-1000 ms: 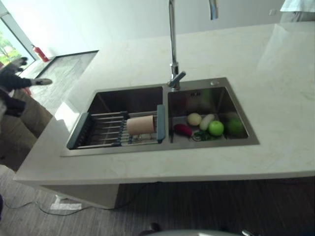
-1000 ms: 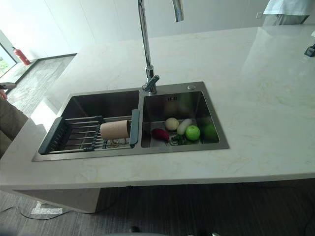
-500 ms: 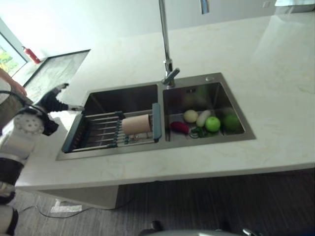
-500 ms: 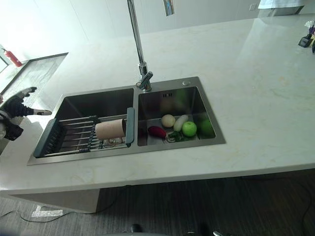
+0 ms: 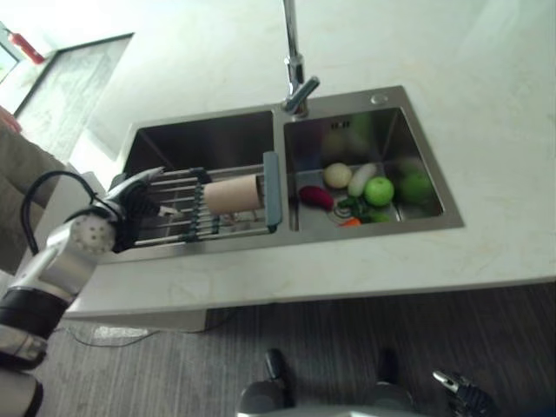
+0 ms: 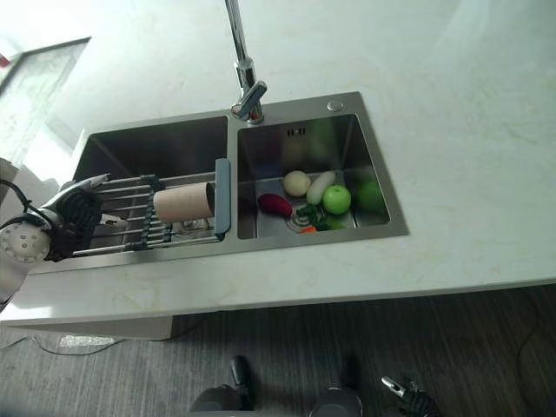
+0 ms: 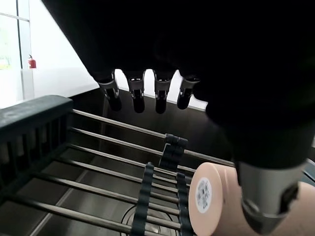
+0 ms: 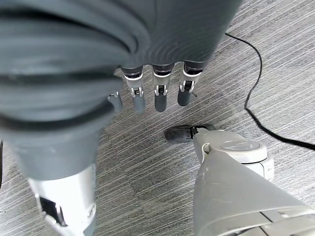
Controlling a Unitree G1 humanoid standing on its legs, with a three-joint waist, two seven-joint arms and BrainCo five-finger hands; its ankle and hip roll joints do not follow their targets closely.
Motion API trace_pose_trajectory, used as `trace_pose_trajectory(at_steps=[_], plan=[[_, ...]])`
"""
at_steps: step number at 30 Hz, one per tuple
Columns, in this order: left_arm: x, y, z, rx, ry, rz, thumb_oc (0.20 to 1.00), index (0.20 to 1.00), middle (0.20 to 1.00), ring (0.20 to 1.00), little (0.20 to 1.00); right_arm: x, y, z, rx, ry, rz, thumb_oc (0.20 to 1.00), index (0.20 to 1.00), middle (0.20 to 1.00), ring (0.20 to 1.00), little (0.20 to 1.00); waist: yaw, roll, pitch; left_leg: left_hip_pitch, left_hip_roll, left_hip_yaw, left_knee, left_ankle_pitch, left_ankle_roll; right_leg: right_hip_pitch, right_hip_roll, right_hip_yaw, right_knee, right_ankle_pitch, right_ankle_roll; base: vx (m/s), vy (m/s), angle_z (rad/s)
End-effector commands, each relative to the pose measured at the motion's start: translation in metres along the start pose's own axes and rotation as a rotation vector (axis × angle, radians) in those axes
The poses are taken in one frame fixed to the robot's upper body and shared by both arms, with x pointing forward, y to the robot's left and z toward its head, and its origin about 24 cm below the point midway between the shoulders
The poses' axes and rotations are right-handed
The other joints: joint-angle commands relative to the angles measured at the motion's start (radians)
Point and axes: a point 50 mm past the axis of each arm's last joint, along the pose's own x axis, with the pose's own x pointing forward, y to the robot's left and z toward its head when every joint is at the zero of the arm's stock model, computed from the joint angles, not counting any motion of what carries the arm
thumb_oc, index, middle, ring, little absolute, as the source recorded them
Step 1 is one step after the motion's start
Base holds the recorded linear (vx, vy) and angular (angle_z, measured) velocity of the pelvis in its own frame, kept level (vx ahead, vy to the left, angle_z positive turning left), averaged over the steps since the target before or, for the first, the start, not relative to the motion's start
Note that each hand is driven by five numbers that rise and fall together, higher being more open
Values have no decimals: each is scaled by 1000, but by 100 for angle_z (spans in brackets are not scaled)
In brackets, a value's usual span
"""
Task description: Place the dishes in the dishwasher.
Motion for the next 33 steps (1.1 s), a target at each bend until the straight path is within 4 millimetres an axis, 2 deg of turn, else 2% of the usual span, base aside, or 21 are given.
trace_pose_trajectory(at_steps=[1,12,23,27,33], plan=[[6,48,20,35,-73,215,1000,1000,1000,1000,1000,2,-2,18,24,-58,4,1000,1000,1000,1000,1000,22,5,5,-35,17,-37,58,-65,-3,-58,-55,-105,129,-40,42,-61,-23,-5],[8,60,55,72,-195,279,1000,1000,1000,1000,1000,4,1,25,59,-75,14,1000,1000,1000,1000,1000,17,-3,38,-52,33,-27,50,-44,-22,-78,-58,-120,113,-14,51,-47,-37,-6],[6,67,72,75,-261,285,1000,1000,1000,1000,1000,6,4,28,75,-84,19,1000,1000,1000,1000,1000,9,3,56,-54,38,-6,45,-35,-30,-87,-70,-134,108,0,55,-11,-6,-4],[5,62,79,83,-277,243,1000,1000,1000,1000,1000,6,3,29,88,-95,18,1000,1000,1000,1000,1000,11,4,66,-56,39,-2,44,-34,-32,-91,-76,-143,108,4,55,-4,-3,-1],[7,52,75,91,-246,190,1000,1000,1000,1000,1000,6,4,33,91,-105,23,1000,1000,1000,1000,1000,11,6,70,-59,42,3,45,-32,-32,-96,-80,-149,111,6,55,0,0,0]])
